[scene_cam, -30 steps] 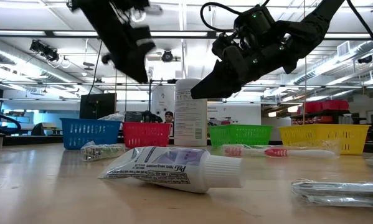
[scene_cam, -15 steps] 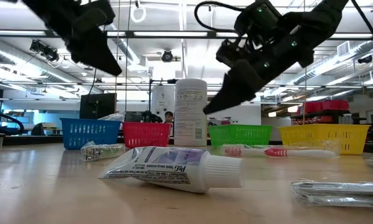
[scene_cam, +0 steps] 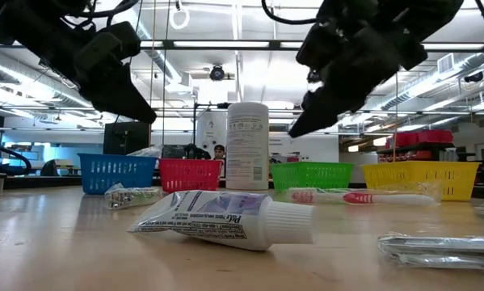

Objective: Pick & Place Travel size toiletries
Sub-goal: Put the blue razor into the green bin

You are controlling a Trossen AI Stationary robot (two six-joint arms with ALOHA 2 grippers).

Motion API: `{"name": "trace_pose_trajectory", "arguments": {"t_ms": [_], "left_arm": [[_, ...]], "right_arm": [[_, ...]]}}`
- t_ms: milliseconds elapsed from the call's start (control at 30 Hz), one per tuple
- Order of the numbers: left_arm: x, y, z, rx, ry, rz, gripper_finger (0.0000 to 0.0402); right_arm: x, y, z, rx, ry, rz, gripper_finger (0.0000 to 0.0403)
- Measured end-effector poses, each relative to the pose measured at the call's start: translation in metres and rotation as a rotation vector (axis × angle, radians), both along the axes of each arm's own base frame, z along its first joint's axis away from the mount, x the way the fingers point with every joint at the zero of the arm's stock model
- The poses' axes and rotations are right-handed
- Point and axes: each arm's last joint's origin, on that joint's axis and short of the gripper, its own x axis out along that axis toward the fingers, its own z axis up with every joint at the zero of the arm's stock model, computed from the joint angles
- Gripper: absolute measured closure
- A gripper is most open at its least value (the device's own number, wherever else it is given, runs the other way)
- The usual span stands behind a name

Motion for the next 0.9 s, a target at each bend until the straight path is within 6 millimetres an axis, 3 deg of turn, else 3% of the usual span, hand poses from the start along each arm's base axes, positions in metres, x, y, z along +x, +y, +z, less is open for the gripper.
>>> {"name": "trace_pose_trajectory", "arguments": {"t_ms": [200,300,533,900], "left_arm": [[0.001,-0.001,0.001,-0.016,-0.016,-0.014,0.0292],[0.001,-0.001,0.001,-0.025,-0.022,-0.009,0.0292],[0.001,-0.001,0.001,-0.03,-0.023,-0.007,0.0292],[0.003,0.001,0.004,-0.008,-0.059,0.022,0.0292]], "right_arm": [[-0.012,0.037,-0.004,0.163,0.096,0.282,0.0217],[-0.02,0.06,-0.005,0.218,0.163,0.292,0.0217],[-0.039,0.095,-0.009,0.513,0.475,0.111,0.0217],[-0.057,0.1,-0.019,0.642,0.801,-0.255,0.0217]]}}
